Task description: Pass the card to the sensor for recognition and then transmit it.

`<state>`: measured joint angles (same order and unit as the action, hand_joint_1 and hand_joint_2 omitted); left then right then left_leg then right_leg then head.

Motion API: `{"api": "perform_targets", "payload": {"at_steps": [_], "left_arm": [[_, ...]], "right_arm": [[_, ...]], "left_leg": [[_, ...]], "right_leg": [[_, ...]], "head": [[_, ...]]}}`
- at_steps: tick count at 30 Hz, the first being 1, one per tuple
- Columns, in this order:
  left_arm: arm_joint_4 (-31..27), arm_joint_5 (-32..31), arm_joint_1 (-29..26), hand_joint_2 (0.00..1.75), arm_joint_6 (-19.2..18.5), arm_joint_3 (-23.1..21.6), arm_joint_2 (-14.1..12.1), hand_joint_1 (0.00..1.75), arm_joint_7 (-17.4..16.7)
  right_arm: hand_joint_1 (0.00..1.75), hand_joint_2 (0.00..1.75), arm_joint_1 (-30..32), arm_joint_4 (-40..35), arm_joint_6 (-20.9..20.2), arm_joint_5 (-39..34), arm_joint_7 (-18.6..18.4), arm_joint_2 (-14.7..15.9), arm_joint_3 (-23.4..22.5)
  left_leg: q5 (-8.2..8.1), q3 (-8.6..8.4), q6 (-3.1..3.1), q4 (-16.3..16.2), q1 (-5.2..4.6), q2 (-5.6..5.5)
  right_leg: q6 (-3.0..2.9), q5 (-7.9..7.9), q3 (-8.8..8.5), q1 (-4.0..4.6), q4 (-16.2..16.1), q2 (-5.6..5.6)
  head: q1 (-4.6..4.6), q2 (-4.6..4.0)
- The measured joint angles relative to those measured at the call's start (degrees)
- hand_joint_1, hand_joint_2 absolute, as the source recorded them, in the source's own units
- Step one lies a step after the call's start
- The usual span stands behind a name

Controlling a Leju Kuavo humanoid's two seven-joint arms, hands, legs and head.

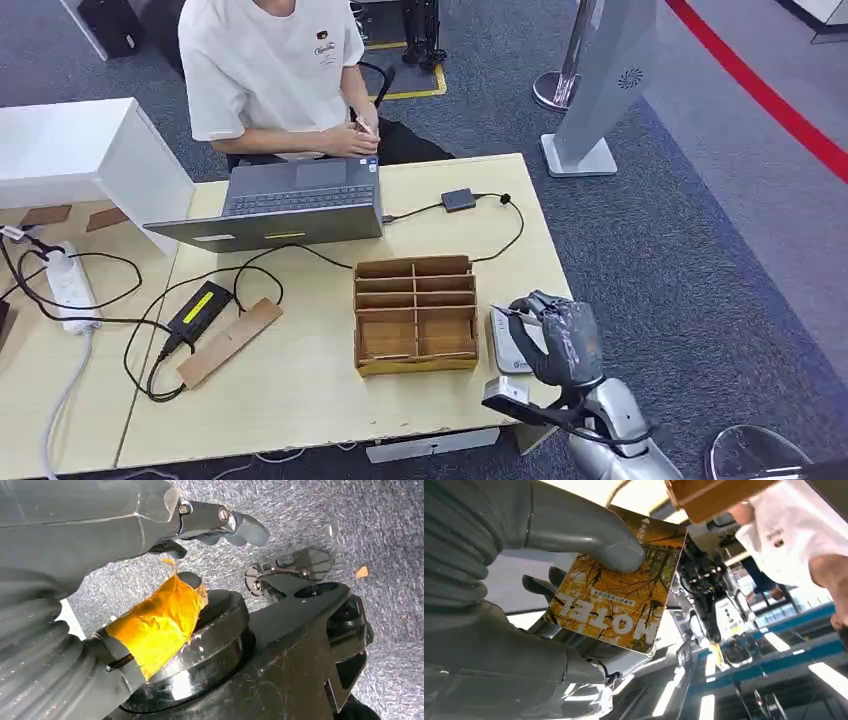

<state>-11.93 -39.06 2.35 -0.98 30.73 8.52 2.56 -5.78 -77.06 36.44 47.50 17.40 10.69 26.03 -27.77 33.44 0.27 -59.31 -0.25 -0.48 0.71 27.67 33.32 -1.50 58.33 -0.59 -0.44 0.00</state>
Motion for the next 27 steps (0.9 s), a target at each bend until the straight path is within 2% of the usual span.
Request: {"api": "perform_targets", "payload": {"at_steps": [14, 20, 23, 27], "left_arm": [[0.0, -0.9, 0.1, 1.75, -0.6, 0.4, 0.0, 0.0, 0.0], [0.0, -1.7, 0.1, 1.75, -1.0, 0.5, 0.0, 0.0, -0.2], [0.0, -1.7, 0.1, 1.75, -1.0, 0.6, 0.0, 0.0, -0.5], [0.0, -1.1, 0.1, 1.75, -1.0, 0.7, 0.0, 0.0, -0.7]], "right_arm": [[1.75, 1.75, -2.0, 6.9, 0.5, 3.2, -1.5, -2.1, 0.1], [1.75, 1.75, -2.2, 9.0, 0.6, 11.2, -3.3, -2.8, -1.0], [1.75, 1.75, -2.4, 10.9, 0.6, 7.8, -1.6, -3.1, -2.5], [1.75, 1.75, -2.5, 11.8, 0.6, 7.0, -1.2, -3.3, -3.4]], "left_leg": [[0.0, 0.0, 0.0, 0.0, 0.0, 0.0], [0.0, 0.0, 0.0, 0.0, 0.0, 0.0], [0.0, 0.01, 0.0, 0.0, 0.0, -0.01], [0.0, 0.0, 0.0, 0.0, -0.01, 0.0]], "right_leg": [[0.0, 0.0, 0.0, 0.0, 0.0, 0.0], [0.0, 0.0, 0.0, 0.0, 0.0, 0.0], [0.0, 0.0, 0.0, 0.0, 0.0, 0.0], [0.0, 0.0, 0.0, -0.01, 0.0, 0.02]], "head": [[0.0, 0.0], [-0.02, 0.0], [-0.02, 0.0], [0.0, 0.02]]}}
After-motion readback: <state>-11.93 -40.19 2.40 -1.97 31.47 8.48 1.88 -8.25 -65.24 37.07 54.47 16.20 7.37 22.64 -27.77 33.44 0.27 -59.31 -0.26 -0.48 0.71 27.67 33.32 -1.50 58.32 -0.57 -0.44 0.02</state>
